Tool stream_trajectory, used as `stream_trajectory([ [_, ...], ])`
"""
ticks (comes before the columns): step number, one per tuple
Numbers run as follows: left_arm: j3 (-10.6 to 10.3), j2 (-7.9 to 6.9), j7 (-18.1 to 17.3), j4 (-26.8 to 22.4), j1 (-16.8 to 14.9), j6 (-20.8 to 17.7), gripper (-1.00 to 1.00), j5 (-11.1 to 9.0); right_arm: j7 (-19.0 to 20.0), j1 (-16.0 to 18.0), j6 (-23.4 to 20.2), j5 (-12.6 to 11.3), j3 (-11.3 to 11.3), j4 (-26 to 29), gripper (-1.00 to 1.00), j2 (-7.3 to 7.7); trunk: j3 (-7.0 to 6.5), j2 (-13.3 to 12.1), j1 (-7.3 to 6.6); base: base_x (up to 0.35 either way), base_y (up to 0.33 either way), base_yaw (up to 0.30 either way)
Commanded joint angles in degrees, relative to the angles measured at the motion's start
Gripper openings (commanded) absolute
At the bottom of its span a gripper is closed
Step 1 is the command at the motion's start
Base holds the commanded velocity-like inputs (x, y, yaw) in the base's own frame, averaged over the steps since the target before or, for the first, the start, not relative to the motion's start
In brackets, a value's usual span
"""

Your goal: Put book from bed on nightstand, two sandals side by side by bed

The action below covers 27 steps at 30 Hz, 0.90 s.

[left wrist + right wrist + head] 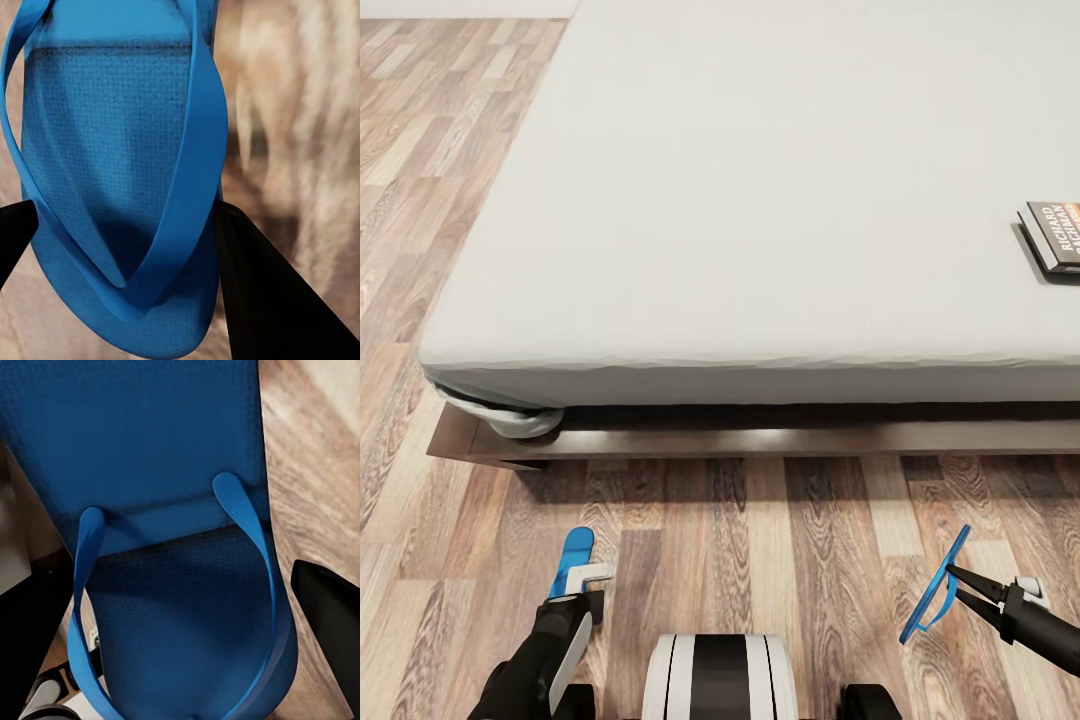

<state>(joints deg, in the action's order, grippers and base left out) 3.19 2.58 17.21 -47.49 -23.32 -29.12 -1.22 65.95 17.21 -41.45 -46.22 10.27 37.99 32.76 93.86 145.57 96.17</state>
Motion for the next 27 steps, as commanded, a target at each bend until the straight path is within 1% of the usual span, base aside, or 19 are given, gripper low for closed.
stream_trajectory([
  [1, 0.06, 0.03, 0.20, 0.02, 0.02, -0.14, -1.00, -1.24, 0.06, 0.01, -0.39, -0.27, 0.00, -0.02, -1.00, 0.00, 0.03, 0.01, 0.01, 0.000, 0.000, 0.000],
  [8, 0.06, 0.01, 0.20, 0.02, 0.02, -0.14, -1.00, -1.24, 0.05, 0.01, -0.39, -0.27, 0.01, -0.02, -1.00, 0.01, 0.03, 0.01, 0.01, 0.000, 0.000, 0.000],
  [9, 0.06, 0.02, 0.20, 0.02, 0.02, -0.14, 1.00, -1.24, 0.05, 0.01, -0.39, -0.27, 0.01, -0.02, -1.00, 0.02, 0.03, 0.01, 0.01, 0.000, 0.000, 0.000],
  [27, 0.12, -0.03, 0.21, 0.02, 0.02, -0.14, 1.00, -1.24, 0.07, 0.01, -0.42, -0.27, -0.01, -0.02, -1.00, 0.00, 0.03, 0.01, 0.01, 0.000, 0.000, 0.000],
])
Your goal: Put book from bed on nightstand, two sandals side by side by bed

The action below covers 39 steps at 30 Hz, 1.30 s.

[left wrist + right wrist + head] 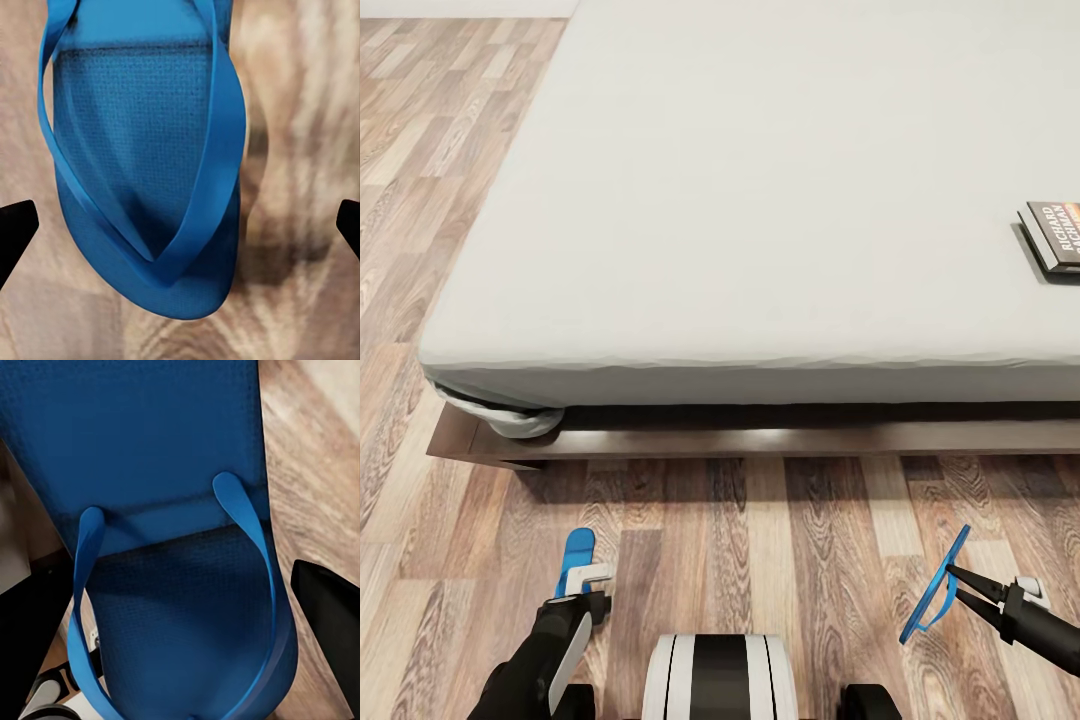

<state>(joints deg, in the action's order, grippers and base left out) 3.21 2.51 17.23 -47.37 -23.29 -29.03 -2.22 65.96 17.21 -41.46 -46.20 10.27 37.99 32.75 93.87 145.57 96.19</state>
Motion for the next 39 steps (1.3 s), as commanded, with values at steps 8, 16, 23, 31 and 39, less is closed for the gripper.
stream_trajectory([
  [8, 0.13, 0.04, 0.19, -0.06, -0.01, -0.32, 1.00, -0.33, 0.05, 0.02, -0.38, -0.29, 0.01, -0.02, -1.00, 0.01, -1.30, -0.07, -0.16, 0.000, 0.000, 0.000],
  [16, 0.13, 0.04, 0.26, -0.08, -0.01, -0.32, 1.00, -0.32, 0.05, 0.02, -0.39, -0.29, -0.03, -0.02, -1.00, 0.01, -3.07, -0.17, -0.37, 0.000, 0.000, 0.000],
  [23, 0.17, 0.04, 0.21, -0.09, -0.01, -0.40, 1.00, -0.36, 0.05, 0.02, -0.39, -0.29, -0.03, -0.02, -1.00, 0.00, -4.62, -0.27, -0.55, 0.000, 0.000, 0.000],
  [31, 0.63, -1.59, -9.46, -4.40, -0.01, -1.12, 1.00, -0.72, 0.05, 0.02, -0.39, -0.29, -0.02, -0.02, -1.00, 0.01, -6.39, -0.38, -0.76, 0.000, 0.000, 0.000],
  [39, 14.68, -9.59, -41.52, -11.96, 0.08, -7.41, 1.00, -1.41, -0.04, 0.02, -0.09, 0.08, -0.04, -0.17, -1.00, -0.03, -6.39, -0.38, -0.76, 0.000, 0.000, 0.000],
])
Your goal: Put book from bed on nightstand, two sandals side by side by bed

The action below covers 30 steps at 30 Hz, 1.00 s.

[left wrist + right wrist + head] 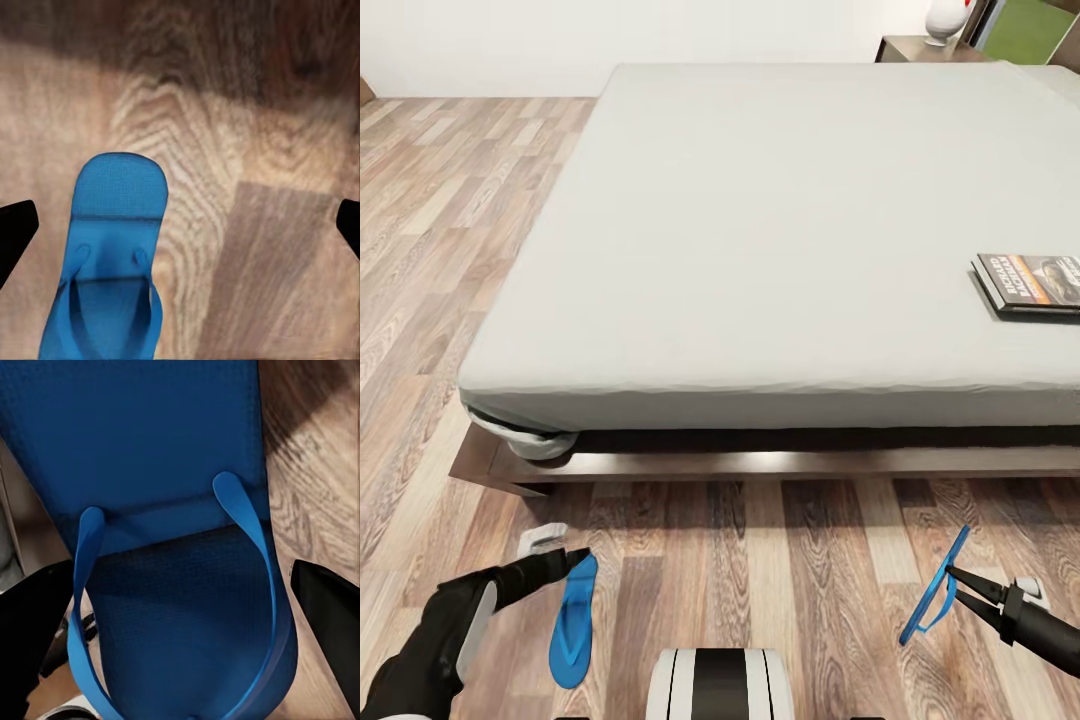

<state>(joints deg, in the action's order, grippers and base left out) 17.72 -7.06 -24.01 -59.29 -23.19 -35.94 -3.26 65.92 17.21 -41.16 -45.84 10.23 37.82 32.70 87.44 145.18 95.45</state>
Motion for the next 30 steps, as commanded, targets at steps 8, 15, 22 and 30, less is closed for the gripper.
stream_trajectory([
  [8, 2.39, -0.89, -7.70, -0.07, -0.02, -0.72, 1.00, -0.86, -8.13, 0.02, 0.01, 5.99, -0.18, -0.11, -1.00, -0.10, 0.03, 0.01, -0.01, 0.000, 0.000, 0.000],
  [15, 2.35, -0.54, -8.14, 0.06, -0.01, -0.66, 1.00, -1.43, -32.27, 0.27, 0.02, 19.86, -0.30, 7.33, -1.00, -0.25, 0.03, 0.01, -0.01, 0.000, 0.000, 0.000],
  [22, 2.22, 0.27, -8.15, 0.13, -0.01, -0.66, 1.00, -1.38, -53.57, 0.53, 1.98, 32.91, -0.52, 12.43, -1.00, -2.23, 0.03, 0.01, -0.01, 0.000, 0.000, 0.000],
  [30, 2.15, 1.11, -8.15, 0.22, -0.01, -0.62, 1.00, -1.39, -57.10, 0.54, 17.31, 37.97, -0.78, 12.09, -1.00, -4.03, 0.03, 0.01, -0.01, 0.000, 0.000, 0.000],
])
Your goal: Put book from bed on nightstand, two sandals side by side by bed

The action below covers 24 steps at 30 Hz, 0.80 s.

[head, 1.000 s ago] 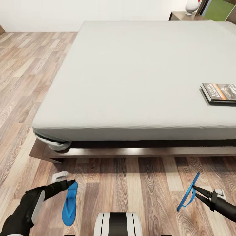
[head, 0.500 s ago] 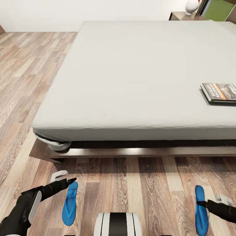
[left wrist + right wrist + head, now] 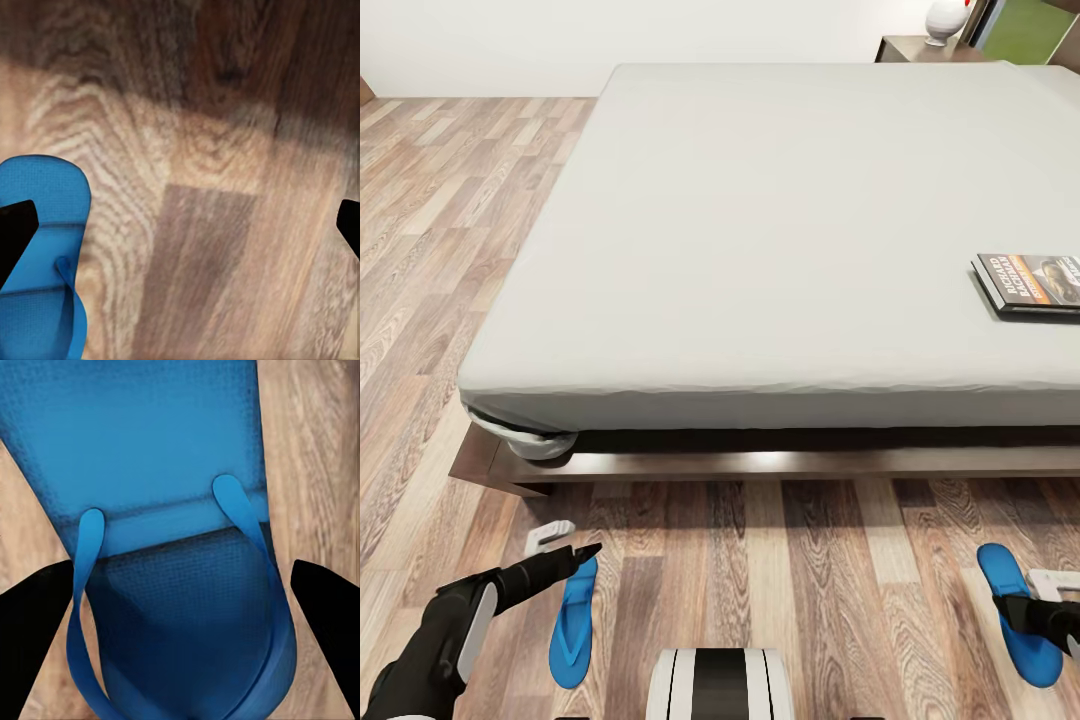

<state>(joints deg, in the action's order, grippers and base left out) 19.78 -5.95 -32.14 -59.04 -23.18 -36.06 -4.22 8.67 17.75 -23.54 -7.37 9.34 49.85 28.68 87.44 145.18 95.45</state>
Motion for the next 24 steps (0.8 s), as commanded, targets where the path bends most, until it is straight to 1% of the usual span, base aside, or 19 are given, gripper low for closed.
stream_trajectory([
  [1, 0.08, 0.03, -0.03, -0.02, -0.02, -0.50, 1.00, -0.43, 0.17, 0.01, -0.02, -0.45, 0.14, 0.05, -1.00, -0.01, 0.03, 0.01, -0.01, 0.000, 0.000, 0.000],
  [10, 0.08, 0.07, -0.03, -0.02, -0.02, -0.54, 1.00, -0.45, 0.28, 0.01, 0.74, -0.77, 0.40, -0.02, -1.00, -0.05, 0.03, 0.01, -0.01, 0.000, 0.000, 0.000],
  [13, 0.10, 0.07, -0.03, -0.02, -0.02, -0.58, 1.00, -0.51, 0.29, 0.01, 2.35, -0.93, 0.40, -0.04, -1.00, -0.10, 0.03, 0.01, -0.01, -0.021, 0.026, 0.000],
  [16, 0.16, 0.07, -0.01, -0.02, -0.02, -0.57, 1.00, -0.52, 0.29, 0.01, 4.02, -1.04, 0.34, -0.09, -1.00, -0.12, 0.03, 0.01, -0.01, -0.095, 0.185, 0.000],
  [24, 0.15, 0.03, 0.06, -0.02, -0.02, -0.50, 1.00, -0.52, 0.38, 0.01, 4.37, -1.07, 0.41, -0.10, -1.00, -0.12, 0.03, 0.01, -0.01, -0.127, 0.253, 0.000],
])
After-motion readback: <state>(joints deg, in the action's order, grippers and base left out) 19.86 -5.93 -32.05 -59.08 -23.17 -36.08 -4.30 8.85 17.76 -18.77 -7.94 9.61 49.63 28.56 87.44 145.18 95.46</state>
